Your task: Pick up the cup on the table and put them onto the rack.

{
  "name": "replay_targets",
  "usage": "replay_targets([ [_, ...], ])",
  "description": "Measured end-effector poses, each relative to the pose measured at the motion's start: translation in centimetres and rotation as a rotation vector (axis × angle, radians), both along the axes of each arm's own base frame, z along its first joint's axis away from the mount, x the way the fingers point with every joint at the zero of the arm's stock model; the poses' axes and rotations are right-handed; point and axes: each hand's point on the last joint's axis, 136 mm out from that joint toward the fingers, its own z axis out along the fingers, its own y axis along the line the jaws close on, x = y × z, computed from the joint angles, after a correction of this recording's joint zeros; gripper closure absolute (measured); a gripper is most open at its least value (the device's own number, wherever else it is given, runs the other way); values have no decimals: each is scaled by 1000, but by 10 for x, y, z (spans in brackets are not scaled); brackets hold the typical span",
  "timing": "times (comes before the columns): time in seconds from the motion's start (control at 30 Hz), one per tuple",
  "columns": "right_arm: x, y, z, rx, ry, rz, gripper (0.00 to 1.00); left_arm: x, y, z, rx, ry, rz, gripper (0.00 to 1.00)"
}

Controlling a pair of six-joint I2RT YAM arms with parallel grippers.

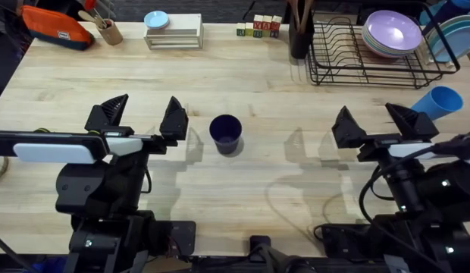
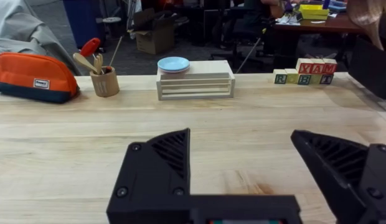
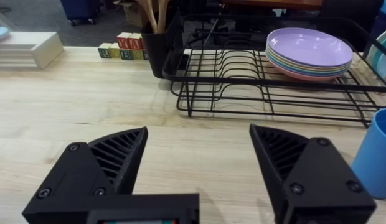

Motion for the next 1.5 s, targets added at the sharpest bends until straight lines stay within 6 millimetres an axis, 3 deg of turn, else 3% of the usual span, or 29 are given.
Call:
replay_targets([
  [0.57, 0, -5, -4, -9, 17, -26, 5, 0, 0, 1, 0, -3, 0, 8],
  [0.9, -6, -8, 2, -14, 53, -47, 5, -3, -1, 19, -1, -36, -9, 9],
  [1.0, -10, -10, 22, -22, 61, -58, 5, -8, -2, 42, 0, -48, -9, 10],
  [1.2, -13, -12, 83, -70, 77, -60, 6, -15, -1, 106, 0, -77, -9, 9],
  [1.5, 23, -12, 136, -102, 262, -48, 6, 14, -10, 161, 3, 66, -56, 9],
])
